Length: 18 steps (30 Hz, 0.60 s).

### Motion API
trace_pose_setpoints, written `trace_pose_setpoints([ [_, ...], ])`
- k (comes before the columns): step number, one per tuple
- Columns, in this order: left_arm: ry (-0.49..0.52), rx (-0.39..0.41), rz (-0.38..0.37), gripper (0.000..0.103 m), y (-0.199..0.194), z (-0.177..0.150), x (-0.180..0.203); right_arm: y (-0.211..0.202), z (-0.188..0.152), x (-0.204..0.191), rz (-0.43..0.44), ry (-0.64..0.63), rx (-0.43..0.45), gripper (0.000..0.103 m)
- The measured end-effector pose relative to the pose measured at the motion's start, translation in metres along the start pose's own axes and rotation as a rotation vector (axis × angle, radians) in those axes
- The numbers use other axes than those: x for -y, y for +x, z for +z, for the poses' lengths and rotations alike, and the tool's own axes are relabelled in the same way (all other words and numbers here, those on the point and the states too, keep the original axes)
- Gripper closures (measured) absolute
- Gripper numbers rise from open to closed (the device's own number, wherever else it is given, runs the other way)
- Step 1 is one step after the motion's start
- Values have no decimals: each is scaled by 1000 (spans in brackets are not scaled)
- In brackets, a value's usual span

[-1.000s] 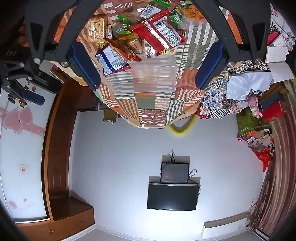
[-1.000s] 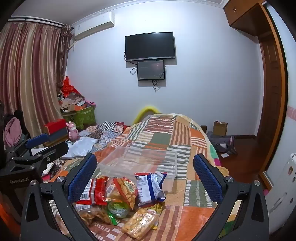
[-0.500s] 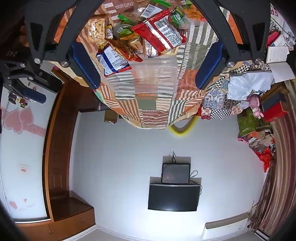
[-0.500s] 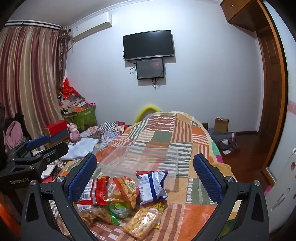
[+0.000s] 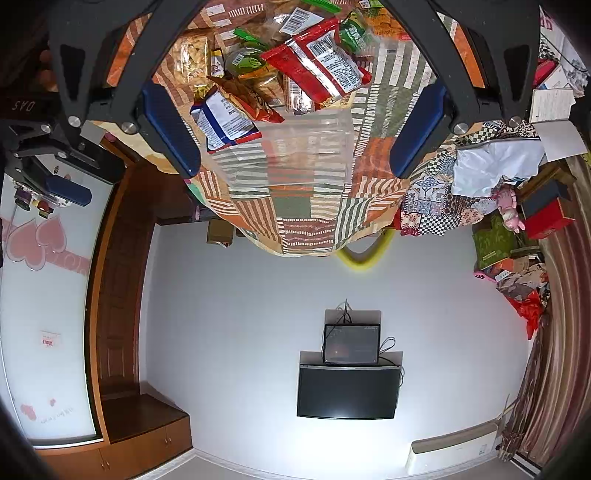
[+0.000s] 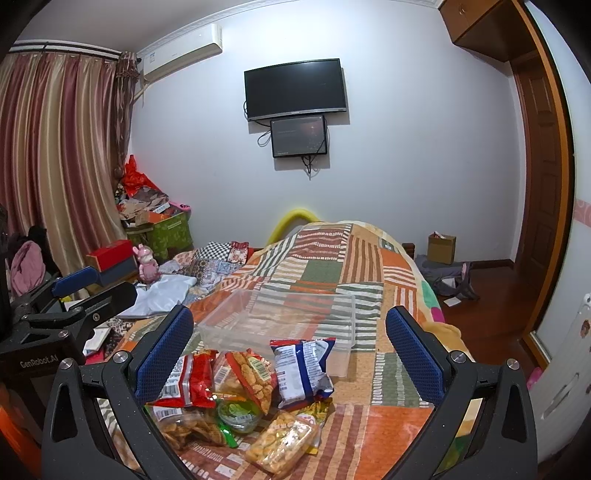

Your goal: Organize snacks

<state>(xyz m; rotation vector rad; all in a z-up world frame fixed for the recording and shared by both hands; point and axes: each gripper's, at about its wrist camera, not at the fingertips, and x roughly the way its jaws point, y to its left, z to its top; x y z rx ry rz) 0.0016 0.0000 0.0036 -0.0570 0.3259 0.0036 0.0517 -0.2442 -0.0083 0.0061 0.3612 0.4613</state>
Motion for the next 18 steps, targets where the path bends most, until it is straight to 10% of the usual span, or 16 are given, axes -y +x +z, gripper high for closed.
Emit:
trace_pose_setpoints([
  [18, -1, -11, 0, 0, -1, -3, -1, 0, -3, 3, 3, 22, -10, 0],
])
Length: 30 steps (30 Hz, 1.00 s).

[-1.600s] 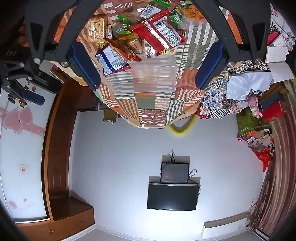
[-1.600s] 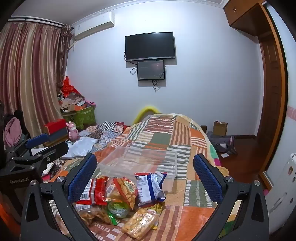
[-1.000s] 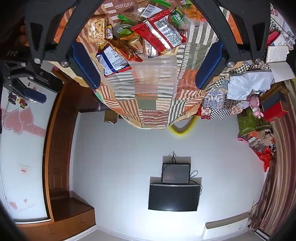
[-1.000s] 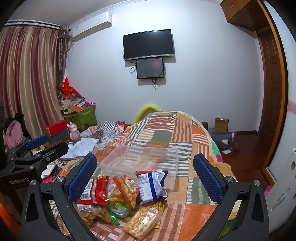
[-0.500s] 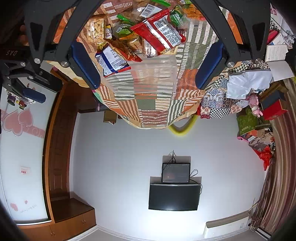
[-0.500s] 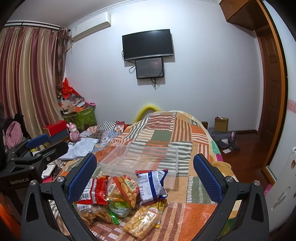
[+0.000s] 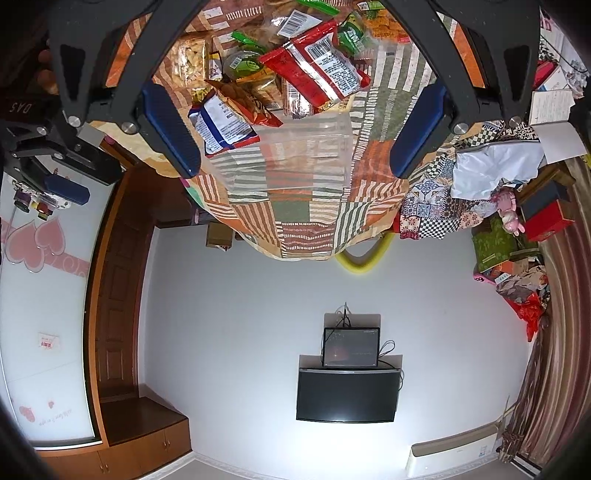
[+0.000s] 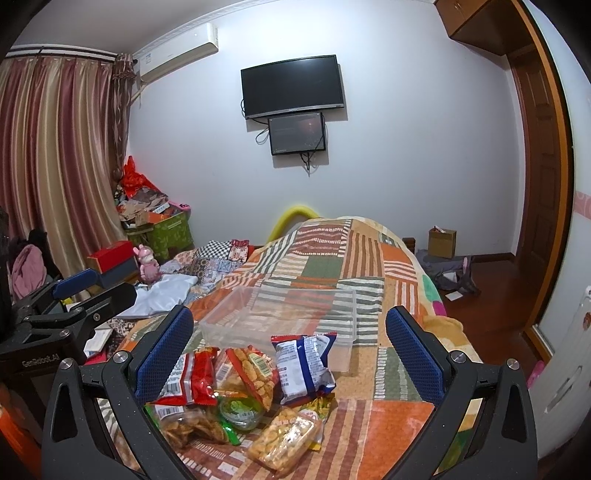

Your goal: Organize snacks

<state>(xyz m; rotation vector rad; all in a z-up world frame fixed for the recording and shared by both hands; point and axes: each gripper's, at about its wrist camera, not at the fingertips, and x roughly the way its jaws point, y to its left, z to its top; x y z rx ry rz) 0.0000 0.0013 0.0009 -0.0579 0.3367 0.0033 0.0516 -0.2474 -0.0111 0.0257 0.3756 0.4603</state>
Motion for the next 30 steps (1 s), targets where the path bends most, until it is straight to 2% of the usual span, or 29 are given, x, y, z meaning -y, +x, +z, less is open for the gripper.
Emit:
trace_pose_setpoints([
  [30, 1, -13, 2, 0, 6, -6, -1, 0, 1, 1, 3, 5, -3, 0],
])
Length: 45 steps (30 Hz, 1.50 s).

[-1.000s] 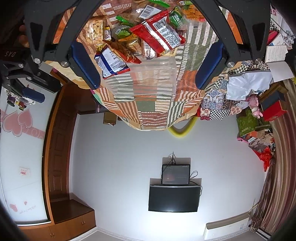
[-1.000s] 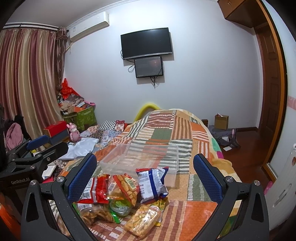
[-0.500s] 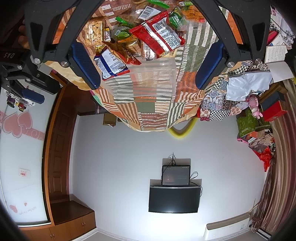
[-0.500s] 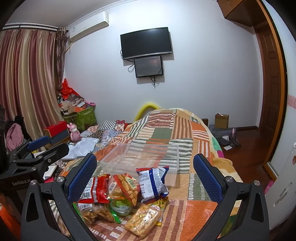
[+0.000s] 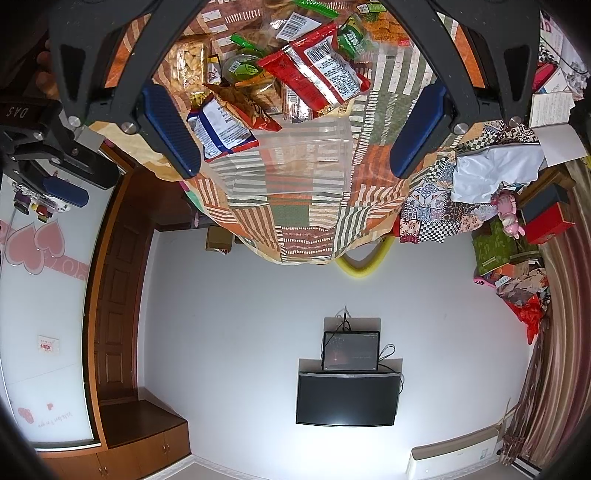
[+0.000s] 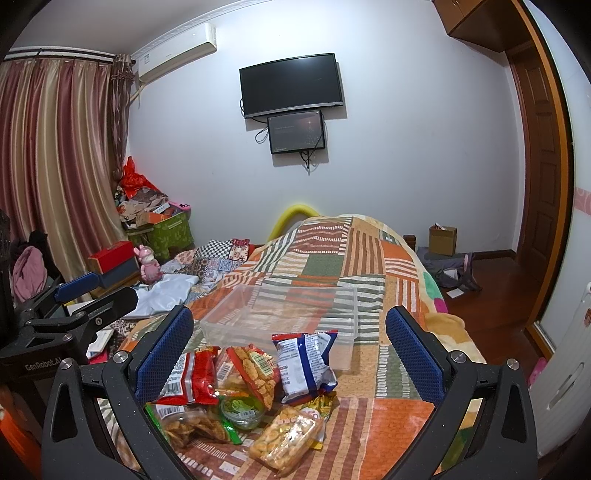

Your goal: Organize snacks

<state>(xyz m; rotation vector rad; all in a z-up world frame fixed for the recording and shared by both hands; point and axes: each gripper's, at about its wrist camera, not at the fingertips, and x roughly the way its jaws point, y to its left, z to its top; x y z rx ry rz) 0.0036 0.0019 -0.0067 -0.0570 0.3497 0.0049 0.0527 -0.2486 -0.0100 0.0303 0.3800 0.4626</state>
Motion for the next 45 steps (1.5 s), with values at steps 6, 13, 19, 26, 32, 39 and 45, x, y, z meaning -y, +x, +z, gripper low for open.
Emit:
trace_pose_setpoints([
  [6, -1, -2, 0, 0, 1, 1, 0, 3, -4, -2, -2, 4, -5, 0],
  [13, -2, -9, 0, 0, 2, 0, -1, 5, -4, 0, 0, 10, -12, 0],
  [19, 5, -21, 0, 0, 6, -1, -1, 9, -6, 2, 2, 19, -25, 0],
  [26, 1, -57, -4, 0, 22, -3, -6, 23, -8, 6, 1, 24, -58, 0],
  [32, 5, -95, 4, 0, 45, -6, -9, 45, -14, 12, 3, 24, -113, 0],
  [39, 14, -211, -7, 0, 89, -16, -20, 78, -28, 27, 12, 58, -213, 0],
  [45, -23, -345, -26, 0, 130, -33, -35, 102, -41, 36, -12, 45, -281, 1],
])
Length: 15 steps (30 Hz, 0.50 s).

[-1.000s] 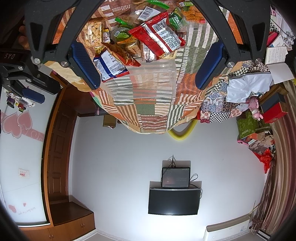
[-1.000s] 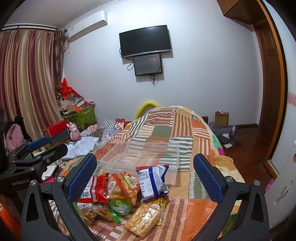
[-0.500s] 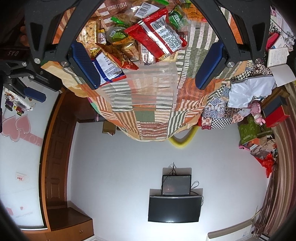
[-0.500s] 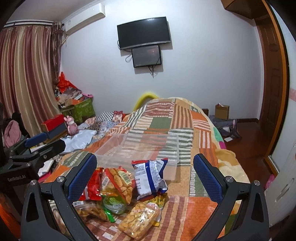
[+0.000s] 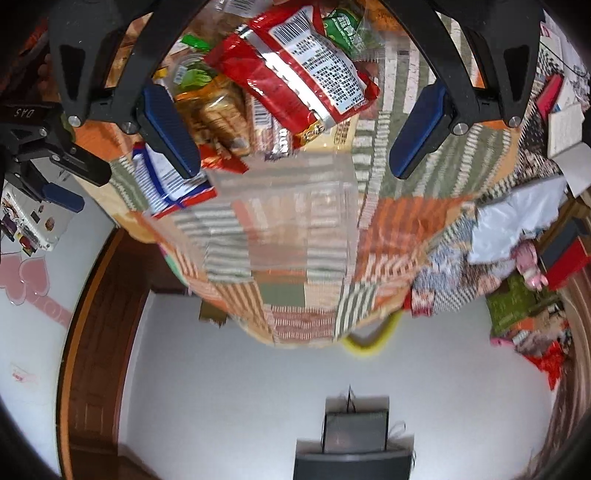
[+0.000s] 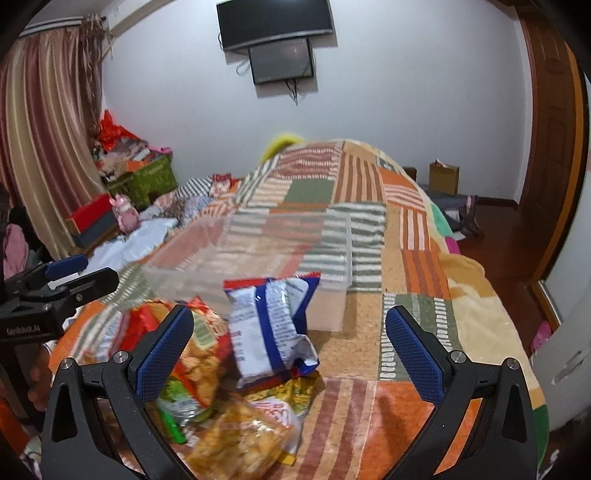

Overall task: Organize snacks
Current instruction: 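Grasp the red-and-white bag with the left tool while the right tool grasps the blue-and-white bag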

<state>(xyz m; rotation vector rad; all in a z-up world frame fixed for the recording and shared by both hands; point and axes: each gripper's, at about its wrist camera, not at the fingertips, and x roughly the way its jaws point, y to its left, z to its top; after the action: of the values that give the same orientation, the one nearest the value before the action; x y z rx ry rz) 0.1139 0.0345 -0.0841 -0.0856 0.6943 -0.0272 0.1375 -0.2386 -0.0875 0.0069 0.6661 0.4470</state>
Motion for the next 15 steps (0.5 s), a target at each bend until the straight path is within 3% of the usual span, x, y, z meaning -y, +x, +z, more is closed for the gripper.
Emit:
trace_pose_setpoints([
  [5, -15, -94, -4, 0, 27, -5, -12, 17, -3, 1, -7, -14, -49, 7],
  [11, -51, -216, -30, 14, 54, -11, -23, 35, -5, 1, 9, -26, -101, 18],
  [15, -66, -260, -49, 15, 63, -16, -28, 43, -7, 2, 16, -41, -128, 25],
])
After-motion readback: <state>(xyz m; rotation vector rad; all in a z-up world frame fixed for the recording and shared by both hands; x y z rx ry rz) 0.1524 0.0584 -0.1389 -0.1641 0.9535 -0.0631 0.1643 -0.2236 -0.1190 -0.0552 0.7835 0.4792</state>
